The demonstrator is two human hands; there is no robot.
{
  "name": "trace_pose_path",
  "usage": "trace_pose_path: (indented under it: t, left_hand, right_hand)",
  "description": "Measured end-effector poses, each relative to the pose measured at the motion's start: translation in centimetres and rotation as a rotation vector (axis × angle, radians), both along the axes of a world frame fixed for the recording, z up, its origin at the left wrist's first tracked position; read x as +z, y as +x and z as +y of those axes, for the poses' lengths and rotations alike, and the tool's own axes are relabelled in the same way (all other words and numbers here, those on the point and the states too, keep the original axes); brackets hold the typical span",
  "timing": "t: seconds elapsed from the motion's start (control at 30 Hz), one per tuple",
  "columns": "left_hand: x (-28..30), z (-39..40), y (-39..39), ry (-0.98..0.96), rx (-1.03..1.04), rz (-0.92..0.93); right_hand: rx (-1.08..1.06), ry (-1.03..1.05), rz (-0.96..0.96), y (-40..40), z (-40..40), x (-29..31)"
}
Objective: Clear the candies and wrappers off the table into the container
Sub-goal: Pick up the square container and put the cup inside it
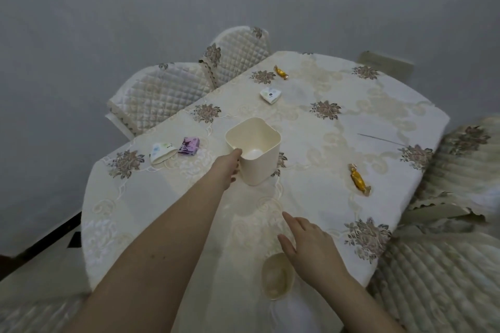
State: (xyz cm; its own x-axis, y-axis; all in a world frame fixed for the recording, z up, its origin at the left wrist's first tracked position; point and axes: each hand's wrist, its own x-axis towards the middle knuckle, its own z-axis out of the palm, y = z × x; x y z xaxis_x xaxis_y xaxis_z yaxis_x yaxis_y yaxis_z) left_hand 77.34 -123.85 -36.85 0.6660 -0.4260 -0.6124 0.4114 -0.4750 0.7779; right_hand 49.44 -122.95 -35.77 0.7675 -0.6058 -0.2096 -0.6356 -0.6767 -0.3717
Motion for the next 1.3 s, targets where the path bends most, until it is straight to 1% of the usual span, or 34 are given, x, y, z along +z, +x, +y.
trace_pose_path:
  t: [0.13, 0.27, 0.4, 0.5, 0.63, 0.7, 0.83, 0.97, 1.07, 1.13, 1.3]
  left_hand:
    - [0.3, 0.2, -0.6, -0.069, 0.086, -0.026]
    - [1.1, 1.9, -1.3, -0.149, 0.178, -0.013]
    - [2.4, 5.5, -2.4, -0.179, 0.149, -0.04]
    - [3.9, 9.0, -3.9, -0.195, 0.104, -0.073]
    - [5.1, 14.7, -5.6, -0.172, 0.028, -0.179]
    - [5.5, 17.3, -6.4, -0.171, 0.078, -0.186]
    - [5.9, 20.7, -9.3, -0.202, 0.235, -0.124]
    - [5.0, 23.3, -12.9, -0.218, 0.279, -0.119]
    - [4.0, 25.8, -14.4, -0.213, 0.331, -0.139]
    - [3.5, 27.5, -15.0, -0.213, 0.335, -0.173]
    - [2.2, 31.3, -16.0, -0.237, 0.262, -0.229]
  right_hand:
    - [0.011, 0.13, 0.059, -0.4, -0.5, -1.2]
    - [0.034, 0.165, 0.083, -1.1, -0.7, -2.2]
    - [0.065, 0.194, 0.079, -1.8, -0.7, -3.0]
    - [0.097, 0.185, 0.093, -2.1, -0.5, -3.3]
    - [0.095, 0.199, 0.068, -2.2, -0.3, -4.0]
    - [0.096, 0.183, 0.059, -2.3, -0.1, -4.2]
    - [0.137, 0.108, 0.077, -2.8, 0.4, -4.8]
    - [0.136, 0.08, 0.086, -3.1, 0.8, -4.9]
    - [0.109, 0.099, 0.065, -3.5, 1.0, -4.3]
    - [0.089, 0.109, 0.037, -3.9, 1.0, -3.5]
    - [0.014, 0.08, -0.086, -5.0, 1.3, -0.2]
